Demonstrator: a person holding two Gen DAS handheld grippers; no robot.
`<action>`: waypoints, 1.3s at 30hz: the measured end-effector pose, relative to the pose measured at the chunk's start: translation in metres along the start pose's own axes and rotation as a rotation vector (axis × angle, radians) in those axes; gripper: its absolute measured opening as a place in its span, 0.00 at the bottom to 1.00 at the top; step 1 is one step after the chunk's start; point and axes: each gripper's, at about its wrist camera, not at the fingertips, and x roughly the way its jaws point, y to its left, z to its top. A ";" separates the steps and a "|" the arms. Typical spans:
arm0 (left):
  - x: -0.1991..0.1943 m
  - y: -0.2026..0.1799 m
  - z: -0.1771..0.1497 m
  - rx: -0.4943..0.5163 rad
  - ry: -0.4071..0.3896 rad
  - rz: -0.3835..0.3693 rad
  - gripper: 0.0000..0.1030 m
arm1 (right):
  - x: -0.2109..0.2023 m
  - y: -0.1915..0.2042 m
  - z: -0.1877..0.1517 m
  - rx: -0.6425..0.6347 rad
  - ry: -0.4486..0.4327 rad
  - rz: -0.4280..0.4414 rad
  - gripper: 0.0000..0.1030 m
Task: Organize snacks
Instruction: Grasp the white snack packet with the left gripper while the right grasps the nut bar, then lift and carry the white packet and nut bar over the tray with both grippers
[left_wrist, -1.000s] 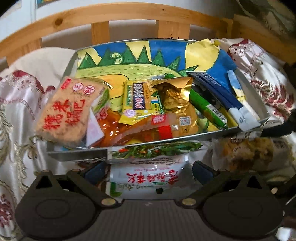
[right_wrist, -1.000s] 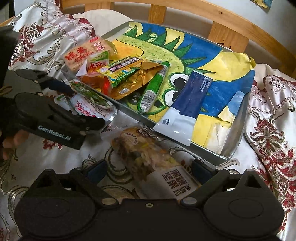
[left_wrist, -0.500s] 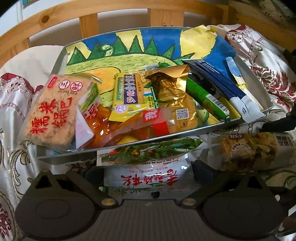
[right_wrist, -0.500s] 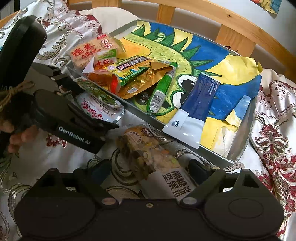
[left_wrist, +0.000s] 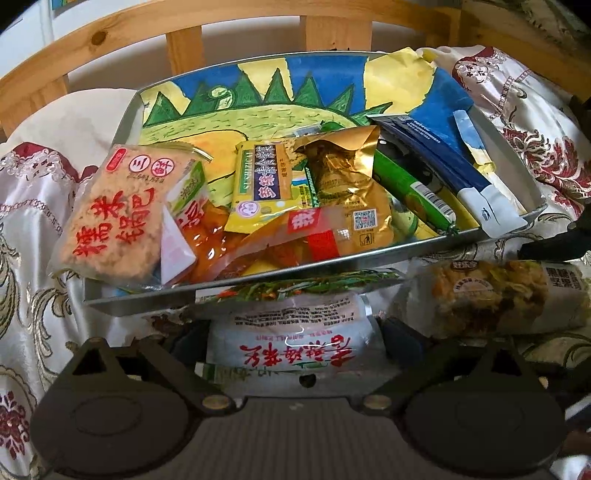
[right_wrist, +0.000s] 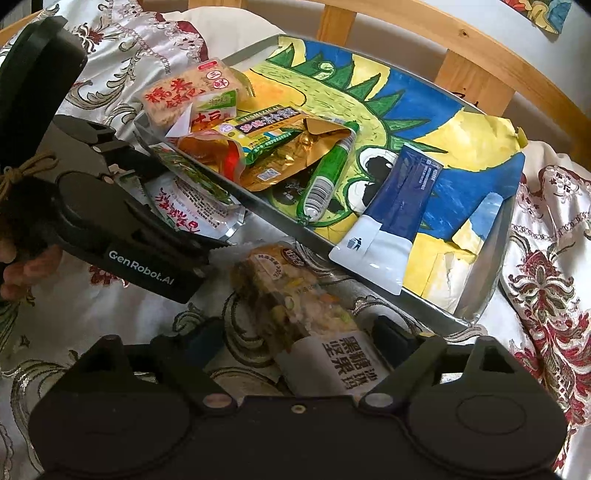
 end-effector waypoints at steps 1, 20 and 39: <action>-0.001 0.000 0.000 -0.001 0.004 0.004 0.97 | -0.001 0.001 0.000 -0.002 -0.002 0.002 0.79; -0.036 0.027 -0.032 -0.144 0.104 0.090 0.97 | -0.012 0.002 -0.001 -0.019 -0.004 0.114 0.66; -0.027 0.024 -0.030 -0.129 0.102 0.118 0.96 | 0.002 0.015 0.000 -0.067 -0.040 0.090 0.58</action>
